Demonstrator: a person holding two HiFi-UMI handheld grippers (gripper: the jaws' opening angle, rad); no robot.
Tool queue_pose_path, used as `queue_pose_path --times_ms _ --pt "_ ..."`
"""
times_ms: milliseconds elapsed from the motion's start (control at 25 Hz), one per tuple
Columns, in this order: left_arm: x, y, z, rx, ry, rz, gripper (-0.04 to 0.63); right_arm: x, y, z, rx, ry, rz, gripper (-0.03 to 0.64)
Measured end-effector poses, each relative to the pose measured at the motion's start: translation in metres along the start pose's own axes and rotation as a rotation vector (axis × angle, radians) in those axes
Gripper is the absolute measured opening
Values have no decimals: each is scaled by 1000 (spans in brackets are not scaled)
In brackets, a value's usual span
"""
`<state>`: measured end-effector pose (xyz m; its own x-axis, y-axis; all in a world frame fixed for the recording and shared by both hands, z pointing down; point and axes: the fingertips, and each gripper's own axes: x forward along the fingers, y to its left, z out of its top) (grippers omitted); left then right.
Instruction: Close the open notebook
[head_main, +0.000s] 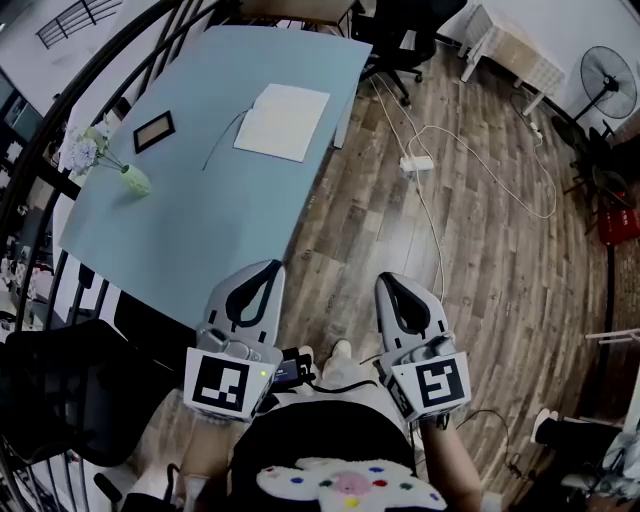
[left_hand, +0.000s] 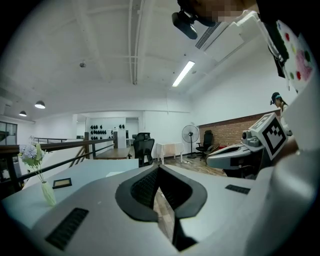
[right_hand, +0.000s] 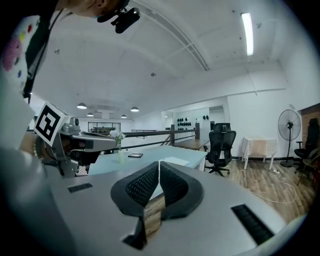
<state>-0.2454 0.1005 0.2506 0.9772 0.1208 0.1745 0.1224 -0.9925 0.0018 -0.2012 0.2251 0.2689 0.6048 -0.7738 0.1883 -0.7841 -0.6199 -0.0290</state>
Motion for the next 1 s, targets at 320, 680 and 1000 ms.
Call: queue_pose_path --times_ms 320,680,1000 --pt "17 -7 5 21 0 65 17 9 -23 1 -28 15 71 35" --pt "38 -32 11 10 -2 113 17 4 -64 -5 -33 48 102 37" --pt "53 -45 19 -1 -28 137 17 10 -78 -7 -40 15 142 37"
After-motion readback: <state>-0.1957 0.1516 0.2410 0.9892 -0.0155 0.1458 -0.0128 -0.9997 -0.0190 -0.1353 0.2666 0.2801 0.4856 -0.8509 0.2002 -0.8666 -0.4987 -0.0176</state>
